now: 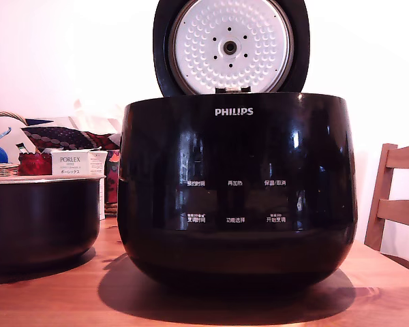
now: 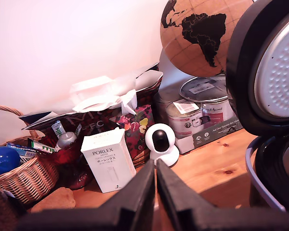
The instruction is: Pick up the metallic pot next to the rice cooker
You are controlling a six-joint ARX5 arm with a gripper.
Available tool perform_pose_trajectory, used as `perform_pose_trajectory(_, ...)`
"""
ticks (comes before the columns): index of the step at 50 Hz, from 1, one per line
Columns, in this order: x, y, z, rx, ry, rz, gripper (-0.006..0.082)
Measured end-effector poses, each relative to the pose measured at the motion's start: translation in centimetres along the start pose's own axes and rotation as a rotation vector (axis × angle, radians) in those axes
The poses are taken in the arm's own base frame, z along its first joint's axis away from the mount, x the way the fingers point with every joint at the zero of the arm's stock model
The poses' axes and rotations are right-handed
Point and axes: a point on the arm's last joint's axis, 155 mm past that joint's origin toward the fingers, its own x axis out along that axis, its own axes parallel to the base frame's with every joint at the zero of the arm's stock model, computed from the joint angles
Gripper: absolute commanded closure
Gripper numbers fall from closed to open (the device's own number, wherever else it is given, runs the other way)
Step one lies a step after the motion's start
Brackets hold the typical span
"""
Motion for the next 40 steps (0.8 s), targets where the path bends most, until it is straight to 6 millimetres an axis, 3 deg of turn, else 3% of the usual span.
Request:
perform_pose_trajectory(22, 0.0, -0.7, 0.3, 0.059, -0.017, -0.036, 0.0789)
perform_pose_trajectory(33, -0.6, -3.4, -3.8, 0.256, 0.124, -0.193, 0.0788)
perform_pose_trajectory(40, -2.3, -4.2, -6.0, 0.458, 0.225, -0.281, 0.0776)
